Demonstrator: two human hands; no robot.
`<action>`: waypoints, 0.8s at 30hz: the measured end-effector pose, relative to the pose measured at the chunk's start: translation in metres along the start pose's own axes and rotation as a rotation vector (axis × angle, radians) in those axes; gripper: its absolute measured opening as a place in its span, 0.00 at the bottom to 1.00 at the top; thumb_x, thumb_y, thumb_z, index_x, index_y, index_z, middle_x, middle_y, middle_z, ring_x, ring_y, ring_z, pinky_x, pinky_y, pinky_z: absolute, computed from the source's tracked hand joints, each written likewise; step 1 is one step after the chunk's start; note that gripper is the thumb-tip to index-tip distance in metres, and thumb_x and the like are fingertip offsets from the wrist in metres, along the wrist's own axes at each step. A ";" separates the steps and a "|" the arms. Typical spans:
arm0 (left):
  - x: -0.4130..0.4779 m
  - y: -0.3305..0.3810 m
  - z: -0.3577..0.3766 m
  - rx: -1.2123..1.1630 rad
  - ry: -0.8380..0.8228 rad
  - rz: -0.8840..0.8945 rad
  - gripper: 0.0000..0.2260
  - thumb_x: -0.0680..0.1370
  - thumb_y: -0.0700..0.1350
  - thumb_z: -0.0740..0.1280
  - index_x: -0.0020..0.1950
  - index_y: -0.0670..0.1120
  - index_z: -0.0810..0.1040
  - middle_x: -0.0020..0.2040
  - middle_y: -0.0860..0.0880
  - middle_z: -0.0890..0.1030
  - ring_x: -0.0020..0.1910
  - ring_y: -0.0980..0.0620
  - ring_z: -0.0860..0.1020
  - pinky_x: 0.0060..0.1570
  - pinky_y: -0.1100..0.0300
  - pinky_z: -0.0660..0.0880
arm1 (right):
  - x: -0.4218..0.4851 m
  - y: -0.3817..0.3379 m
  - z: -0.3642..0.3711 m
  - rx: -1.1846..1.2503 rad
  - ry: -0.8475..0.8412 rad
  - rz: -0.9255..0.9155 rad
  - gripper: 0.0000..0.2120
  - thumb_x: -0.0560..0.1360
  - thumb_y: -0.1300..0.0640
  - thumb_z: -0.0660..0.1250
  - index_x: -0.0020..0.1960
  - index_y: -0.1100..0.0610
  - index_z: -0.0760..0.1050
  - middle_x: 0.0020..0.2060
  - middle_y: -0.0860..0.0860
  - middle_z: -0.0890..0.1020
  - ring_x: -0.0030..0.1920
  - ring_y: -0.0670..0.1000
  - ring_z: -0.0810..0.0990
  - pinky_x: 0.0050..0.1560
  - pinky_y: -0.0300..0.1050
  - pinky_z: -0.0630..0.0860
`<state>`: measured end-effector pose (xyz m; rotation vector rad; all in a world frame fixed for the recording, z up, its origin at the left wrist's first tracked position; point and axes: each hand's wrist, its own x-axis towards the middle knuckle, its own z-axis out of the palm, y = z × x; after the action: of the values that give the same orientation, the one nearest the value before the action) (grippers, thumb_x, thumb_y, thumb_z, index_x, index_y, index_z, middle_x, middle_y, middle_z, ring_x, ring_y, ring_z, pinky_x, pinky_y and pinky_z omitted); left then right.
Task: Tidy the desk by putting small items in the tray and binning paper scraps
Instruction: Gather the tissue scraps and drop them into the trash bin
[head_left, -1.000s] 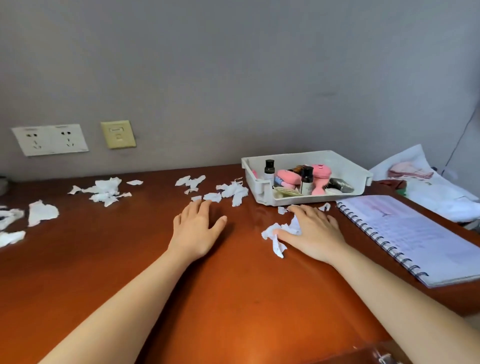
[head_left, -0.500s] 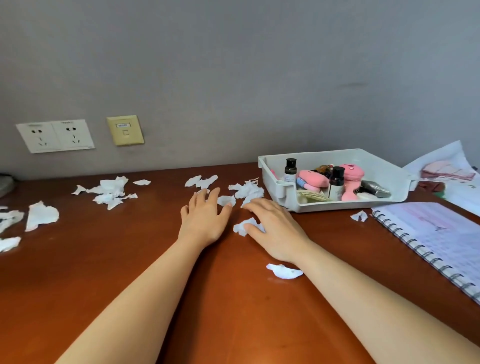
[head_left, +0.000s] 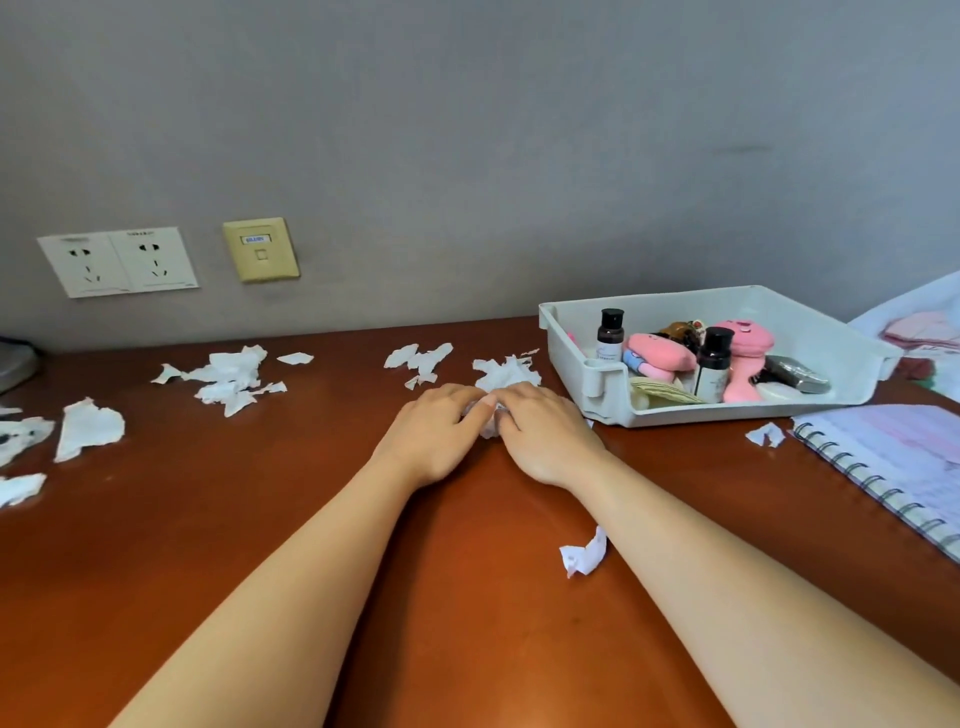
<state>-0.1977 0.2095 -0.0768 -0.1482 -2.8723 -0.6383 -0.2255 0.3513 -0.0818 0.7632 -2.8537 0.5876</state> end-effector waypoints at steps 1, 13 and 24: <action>-0.003 0.001 0.000 0.020 -0.017 0.006 0.20 0.81 0.56 0.51 0.67 0.52 0.72 0.68 0.51 0.72 0.68 0.50 0.67 0.66 0.53 0.63 | -0.002 0.001 0.000 0.027 0.009 -0.012 0.20 0.81 0.55 0.50 0.71 0.53 0.67 0.68 0.51 0.70 0.69 0.53 0.67 0.69 0.51 0.64; -0.059 0.017 -0.007 -0.071 -0.040 0.032 0.18 0.78 0.44 0.58 0.68 0.51 0.61 0.69 0.50 0.67 0.62 0.50 0.72 0.61 0.52 0.72 | -0.081 0.015 -0.030 -0.022 0.186 -0.048 0.16 0.79 0.57 0.57 0.65 0.52 0.72 0.63 0.46 0.73 0.66 0.48 0.68 0.64 0.45 0.66; -0.082 0.062 0.003 0.010 -0.165 0.082 0.41 0.72 0.70 0.56 0.78 0.54 0.43 0.79 0.53 0.43 0.78 0.51 0.43 0.76 0.45 0.45 | -0.112 0.048 -0.055 -0.217 0.296 0.602 0.27 0.77 0.40 0.53 0.71 0.54 0.62 0.70 0.57 0.66 0.71 0.60 0.61 0.68 0.58 0.59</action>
<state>-0.1095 0.2628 -0.0716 -0.3299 -3.0068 -0.6241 -0.1518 0.4622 -0.0720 -0.2175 -2.7686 0.3926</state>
